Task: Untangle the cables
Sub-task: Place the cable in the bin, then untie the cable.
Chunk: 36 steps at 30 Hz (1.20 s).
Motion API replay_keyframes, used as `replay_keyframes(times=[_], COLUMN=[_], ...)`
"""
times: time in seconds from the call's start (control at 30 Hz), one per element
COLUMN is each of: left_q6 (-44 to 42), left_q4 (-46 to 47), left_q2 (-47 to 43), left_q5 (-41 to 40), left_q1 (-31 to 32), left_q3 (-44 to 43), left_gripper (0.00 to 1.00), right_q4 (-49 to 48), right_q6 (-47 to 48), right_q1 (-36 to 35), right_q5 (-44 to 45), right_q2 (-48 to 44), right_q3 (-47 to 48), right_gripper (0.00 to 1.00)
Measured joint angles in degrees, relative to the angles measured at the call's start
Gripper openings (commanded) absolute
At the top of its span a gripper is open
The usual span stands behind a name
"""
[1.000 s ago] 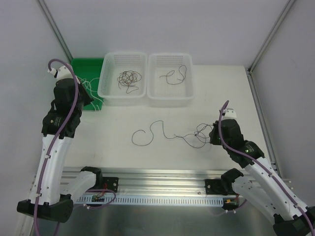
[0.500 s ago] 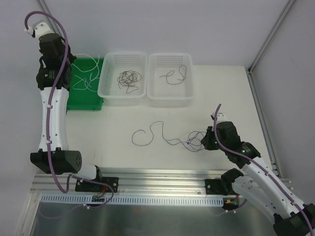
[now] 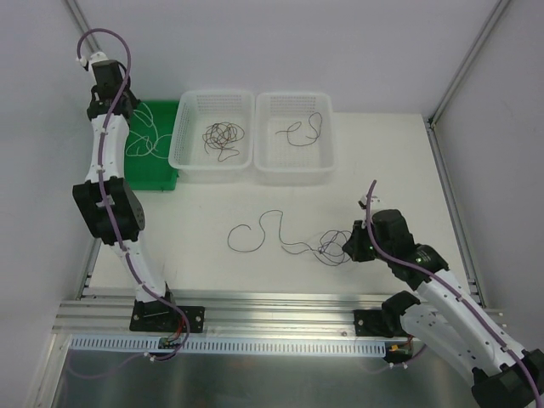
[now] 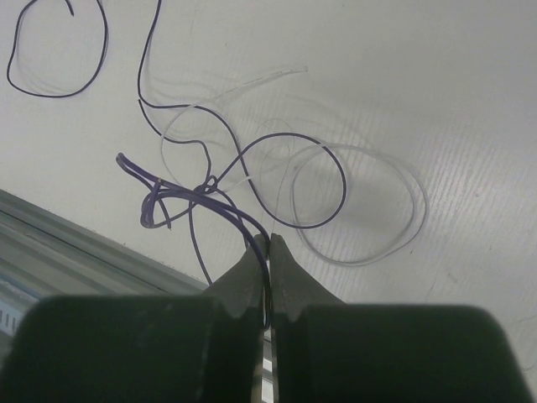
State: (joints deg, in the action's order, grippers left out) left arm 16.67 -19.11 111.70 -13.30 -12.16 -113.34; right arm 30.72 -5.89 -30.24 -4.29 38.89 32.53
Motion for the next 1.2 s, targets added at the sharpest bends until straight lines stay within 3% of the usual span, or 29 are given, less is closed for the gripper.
replay_keyframes(times=[0.07, 0.1, 0.17, 0.2, 0.27, 0.3, 0.47, 0.63, 0.83, 1.03, 1.2], left_q6=[0.07, 0.15, 0.28, 0.55, 1.86, 2.84, 5.35, 9.84, 14.03, 13.18, 11.72], left_q4=[-0.04, -0.04, -0.07, -0.20, -0.44, -0.35, -0.31, 0.13, 2.89, 4.39, 5.35], left_q2=[3.34, 5.05, 7.32, 7.93, 8.02, 7.96, 5.88, -3.26, -21.07, -39.76, -53.24], left_q5=[1.86, 2.67, 3.48, 3.93, 5.40, 5.92, 7.87, 11.96, 16.59, 17.97, 23.65], left_q1=[-0.76, -1.18, -2.05, -2.54, -3.45, -3.98, -5.81, -5.77, -2.78, 10.73, 22.29], left_q3=[0.00, 0.07, 0.85, 1.66, 3.69, 4.50, 8.15, 14.45, 26.40, 41.81, 55.91], left_gripper=[0.03, 0.11, 0.30, 0.50, 0.63, 0.74, 0.98, 0.99, 0.99, 0.99, 0.99], right_q4=[-0.02, -0.02, -0.02, -0.04, -0.04, -0.02, -0.02, -0.04, -0.35, -1.88, -2.86], right_q6=[0.13, 0.17, 0.20, 0.20, 0.20, 0.17, 0.09, -0.04, -0.04, -0.59, -0.74], right_q1=[0.00, -0.02, -0.17, -0.31, -0.66, -0.87, -2.45, -3.39, -3.69, -4.15, -5.27], right_q5=[-0.31, -0.52, -0.81, -0.94, -1.07, -1.09, -0.92, -0.74, -0.48, -0.48, -1.09], right_q2=[1.16, 2.01, 3.32, 3.72, 4.04, 4.04, 3.87, 3.56, 4.59, 5.55, 7.82], right_q3=[0.02, 0.00, 0.02, 0.02, 0.02, 0.02, 0.02, 0.02, 0.83, 3.54, 6.36], right_gripper=[0.01, 0.01, 0.01, 0.01, 0.01, 0.01, 0.01, 0.01, 0.01, 0.01, 0.03])
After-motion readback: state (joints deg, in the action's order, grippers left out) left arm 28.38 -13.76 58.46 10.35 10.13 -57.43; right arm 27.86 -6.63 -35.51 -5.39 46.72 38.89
